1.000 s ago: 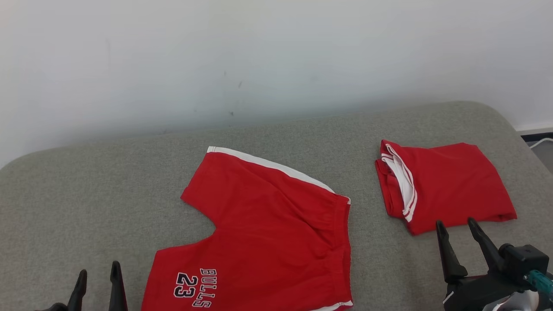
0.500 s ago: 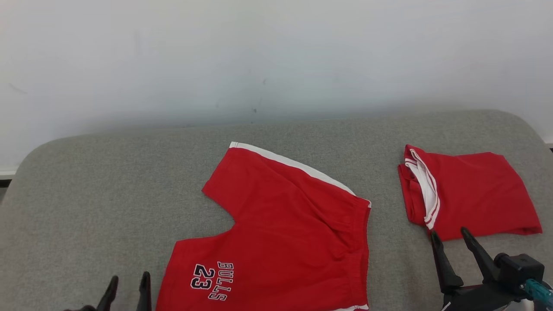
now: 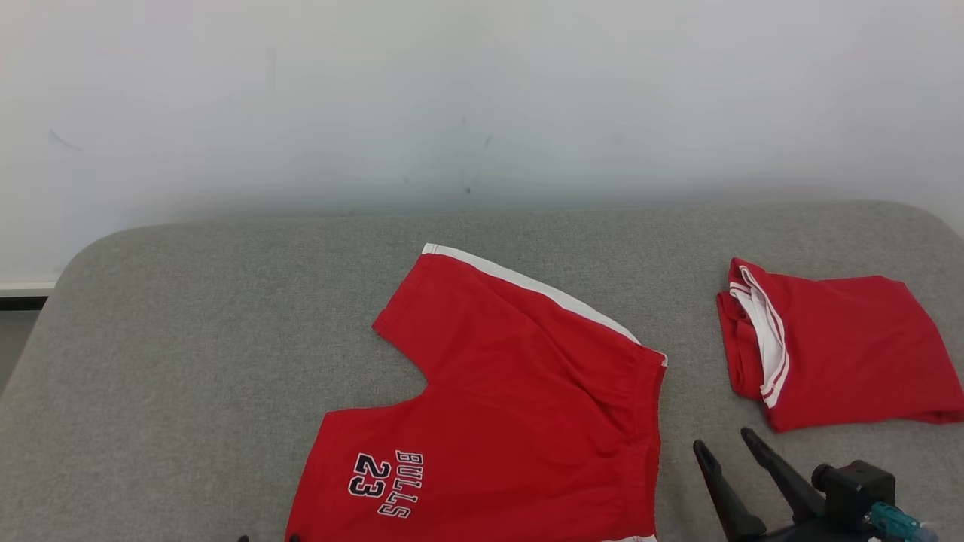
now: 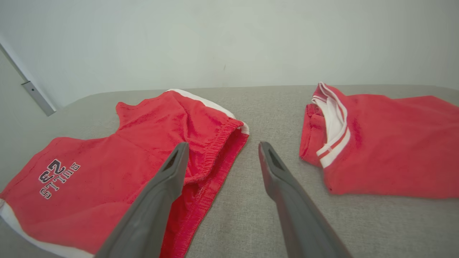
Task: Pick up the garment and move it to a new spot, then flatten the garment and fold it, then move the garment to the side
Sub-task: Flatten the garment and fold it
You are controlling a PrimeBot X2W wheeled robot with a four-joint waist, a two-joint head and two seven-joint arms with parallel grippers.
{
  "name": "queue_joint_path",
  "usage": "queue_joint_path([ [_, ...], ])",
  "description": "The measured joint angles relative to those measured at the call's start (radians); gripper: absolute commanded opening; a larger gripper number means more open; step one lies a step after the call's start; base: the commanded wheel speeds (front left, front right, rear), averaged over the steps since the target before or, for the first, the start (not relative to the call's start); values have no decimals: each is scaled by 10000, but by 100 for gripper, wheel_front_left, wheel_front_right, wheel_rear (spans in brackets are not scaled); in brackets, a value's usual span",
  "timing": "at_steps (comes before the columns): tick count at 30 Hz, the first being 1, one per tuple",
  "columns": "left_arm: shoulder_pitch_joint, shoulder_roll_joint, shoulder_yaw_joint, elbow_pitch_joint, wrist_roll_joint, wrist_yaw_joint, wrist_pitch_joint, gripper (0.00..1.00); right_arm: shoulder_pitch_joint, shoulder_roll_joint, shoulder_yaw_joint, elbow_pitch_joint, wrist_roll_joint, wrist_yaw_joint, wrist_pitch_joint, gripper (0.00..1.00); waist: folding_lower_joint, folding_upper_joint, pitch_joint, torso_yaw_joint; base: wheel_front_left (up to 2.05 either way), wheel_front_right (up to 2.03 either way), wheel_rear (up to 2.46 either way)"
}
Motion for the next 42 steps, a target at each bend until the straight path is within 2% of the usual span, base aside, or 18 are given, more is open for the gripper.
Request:
queue_joint_path([
  [1, -4, -4, -17, 23, 0, -12, 44, 100, 49, 4, 174, 21, 104, 222, 136, 100, 0, 0, -3, 15, 0, 0, 0],
  [2, -26, 0, -44, 44, 0, -21, 111, 100, 147, 13, 257, -6, 159, 290, 178, 100, 0, 0, -6, 35, 0, 0, 0],
  [10, -32, 44, -364, 276, -142, -366, 746, 100, 453, -407, 951, -355, 431, 614, 1034, 100, 0, 0, -24, 201, 0, 0, 0],
  [19, -160, 148, -692, 403, -161, -548, 1231, 100, 599, -591, 2211, -570, 548, 671, 2372, 100, 0, 0, -2, 301, 0, 0, 0],
  [25, -612, 217, -890, 639, -159, -635, 1488, 100, 109, -803, 2725, -351, 69, 700, 3039, 100, 0, 0, 43, 390, 0, 0, 0],
  [35, -974, 247, -1208, 991, -159, -717, 1674, 100, -277, -813, 3055, -117, -40, 700, 3388, 100, 0, 0, 102, 462, 0, 0, 0],
  [42, -1136, 500, -1616, 1216, 125, -798, 1743, 100, -393, -811, 3185, 10, -33, 700, 3475, 100, 0, 0, 109, 430, 0, 0, 0],
])
